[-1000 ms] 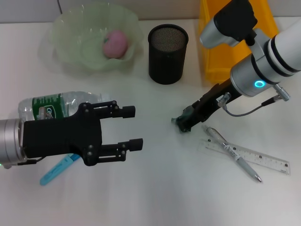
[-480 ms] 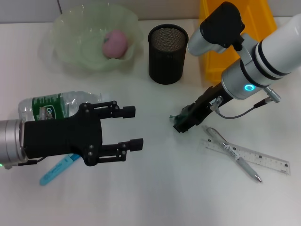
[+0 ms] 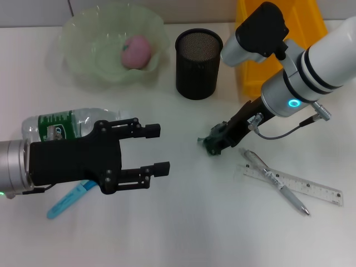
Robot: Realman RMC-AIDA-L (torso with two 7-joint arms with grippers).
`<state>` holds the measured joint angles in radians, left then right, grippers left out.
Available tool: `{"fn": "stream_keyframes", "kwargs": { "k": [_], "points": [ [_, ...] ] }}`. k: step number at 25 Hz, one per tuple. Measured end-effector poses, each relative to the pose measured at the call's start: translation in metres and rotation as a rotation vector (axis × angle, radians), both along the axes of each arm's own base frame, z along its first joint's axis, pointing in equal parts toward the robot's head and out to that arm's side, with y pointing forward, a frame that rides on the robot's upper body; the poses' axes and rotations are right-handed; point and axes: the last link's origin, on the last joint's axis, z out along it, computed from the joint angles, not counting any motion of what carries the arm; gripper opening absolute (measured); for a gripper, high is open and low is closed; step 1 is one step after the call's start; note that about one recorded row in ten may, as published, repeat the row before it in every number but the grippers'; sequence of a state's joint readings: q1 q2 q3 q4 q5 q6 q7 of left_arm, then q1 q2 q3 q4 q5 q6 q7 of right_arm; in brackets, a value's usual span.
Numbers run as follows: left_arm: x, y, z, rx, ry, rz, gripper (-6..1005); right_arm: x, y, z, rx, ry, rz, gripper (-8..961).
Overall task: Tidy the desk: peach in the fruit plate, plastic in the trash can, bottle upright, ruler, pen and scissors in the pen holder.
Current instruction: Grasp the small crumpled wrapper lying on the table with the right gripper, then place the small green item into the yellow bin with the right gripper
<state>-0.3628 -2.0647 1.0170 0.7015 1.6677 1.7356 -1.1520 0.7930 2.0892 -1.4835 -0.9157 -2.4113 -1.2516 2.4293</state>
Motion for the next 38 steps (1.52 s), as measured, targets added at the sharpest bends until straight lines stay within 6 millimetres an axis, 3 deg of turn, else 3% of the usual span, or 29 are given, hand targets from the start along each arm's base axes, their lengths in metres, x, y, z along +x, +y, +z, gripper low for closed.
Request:
{"fn": "stream_keyframes", "kwargs": {
  "k": [3,15,20,25,29,31,38],
  "points": [
    [0.000,0.000,0.000,0.000,0.000,0.000,706,0.001,-0.001,-0.003,-0.001,-0.012,0.017,351],
    [-0.002,0.003,0.000,0.015,0.009,0.012,706,-0.005,-0.007,-0.003,0.015,0.020,0.070,163],
    [-0.002,0.004,0.002,0.024,0.007,0.017,706,-0.008,-0.014,0.001,0.022,0.102,0.089,-1],
    [-0.002,0.005,0.002,0.027,0.005,0.017,705,0.002,-0.022,0.013,0.048,0.226,0.079,-1],
    [-0.002,0.005,0.003,0.035,0.003,0.021,705,0.013,-0.032,0.032,0.093,0.421,0.087,-2],
    [-0.002,0.005,0.003,0.036,0.001,0.022,705,0.025,-0.039,0.048,0.154,0.553,0.112,-2],
    [-0.002,0.007,0.003,0.046,0.007,0.021,705,0.047,-0.051,0.070,0.317,0.773,0.146,-2]
  ]
}}
